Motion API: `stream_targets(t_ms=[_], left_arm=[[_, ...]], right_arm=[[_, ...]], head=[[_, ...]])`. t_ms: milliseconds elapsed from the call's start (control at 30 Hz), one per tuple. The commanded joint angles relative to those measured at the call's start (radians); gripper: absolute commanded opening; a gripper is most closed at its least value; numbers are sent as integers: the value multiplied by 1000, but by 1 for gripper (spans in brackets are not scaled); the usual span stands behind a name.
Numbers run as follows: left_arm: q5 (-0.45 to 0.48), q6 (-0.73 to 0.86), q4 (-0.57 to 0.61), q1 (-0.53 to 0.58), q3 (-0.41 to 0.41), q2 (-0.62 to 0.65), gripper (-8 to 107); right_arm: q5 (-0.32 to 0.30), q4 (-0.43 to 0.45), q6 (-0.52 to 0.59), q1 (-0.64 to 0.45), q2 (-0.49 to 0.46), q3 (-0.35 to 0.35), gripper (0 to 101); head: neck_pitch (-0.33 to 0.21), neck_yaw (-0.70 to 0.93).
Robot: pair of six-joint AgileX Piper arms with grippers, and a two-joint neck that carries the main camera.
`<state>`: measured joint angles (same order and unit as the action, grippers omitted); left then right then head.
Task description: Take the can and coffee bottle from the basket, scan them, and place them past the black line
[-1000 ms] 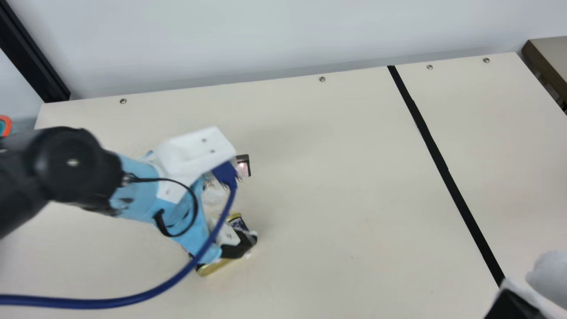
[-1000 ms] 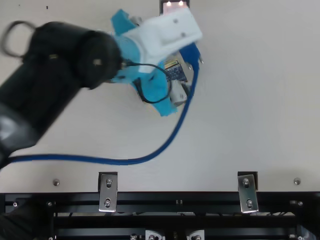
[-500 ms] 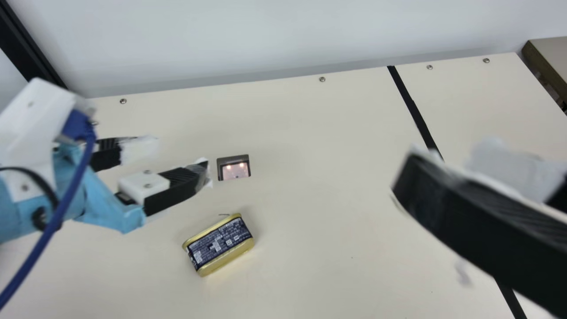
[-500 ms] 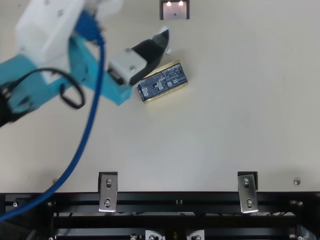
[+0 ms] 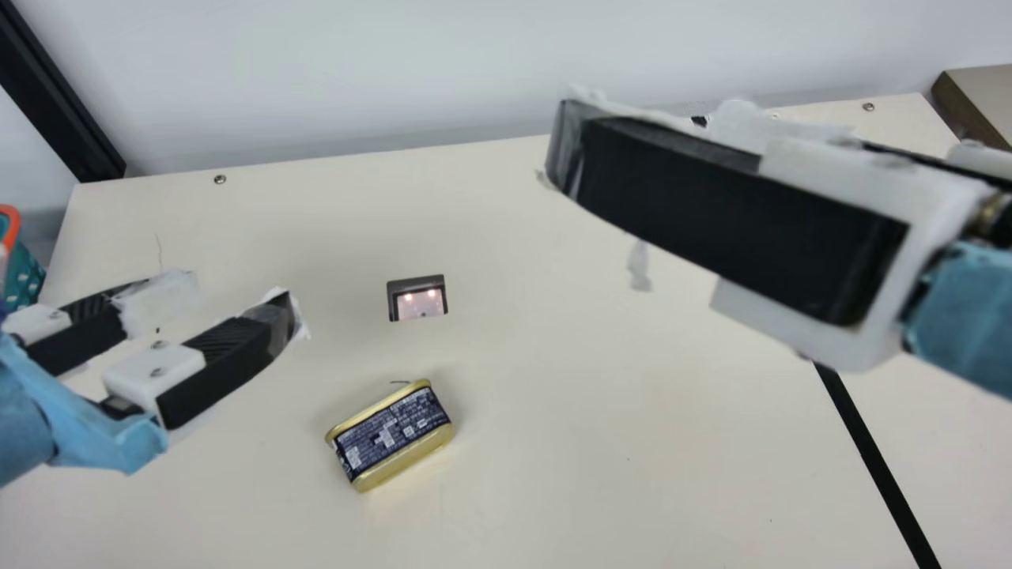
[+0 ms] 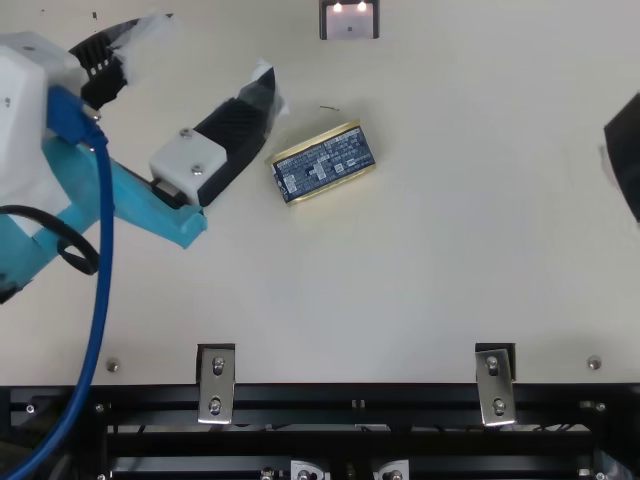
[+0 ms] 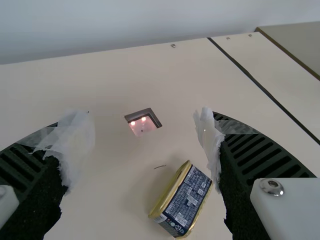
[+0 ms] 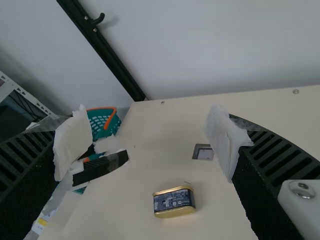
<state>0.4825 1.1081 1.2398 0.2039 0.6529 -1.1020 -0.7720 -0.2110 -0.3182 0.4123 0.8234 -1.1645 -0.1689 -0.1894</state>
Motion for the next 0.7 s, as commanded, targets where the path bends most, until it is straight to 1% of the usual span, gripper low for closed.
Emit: stream_targets(t_ms=[0, 167, 267, 367, 500, 667], left_arm=[[-18, -42, -35, 10, 5, 9, 90], [-130, -88, -118, 41, -32, 60, 90], [-203, -130, -179, 50, -78, 108, 90], [-256, -172, -239, 35, -132, 164, 90], [-287, -237, -323, -15, -208, 255, 90], [-268, -317, -436, -108, -300, 387, 90]], right_arm=[[-13, 5, 32, 5, 37, -14, 101], [-56, 44, 129, 38, 169, -60, 101], [-87, 65, 207, 55, 261, -100, 101], [-121, 71, 299, 69, 350, -144, 101], [-178, 68, 449, 88, 460, -207, 101], [-276, 50, 665, 118, 581, -287, 101]], head=[[-7, -1], [-7, -1], [-7, -1], [-7, -1], [-7, -1], [-7, -1]])
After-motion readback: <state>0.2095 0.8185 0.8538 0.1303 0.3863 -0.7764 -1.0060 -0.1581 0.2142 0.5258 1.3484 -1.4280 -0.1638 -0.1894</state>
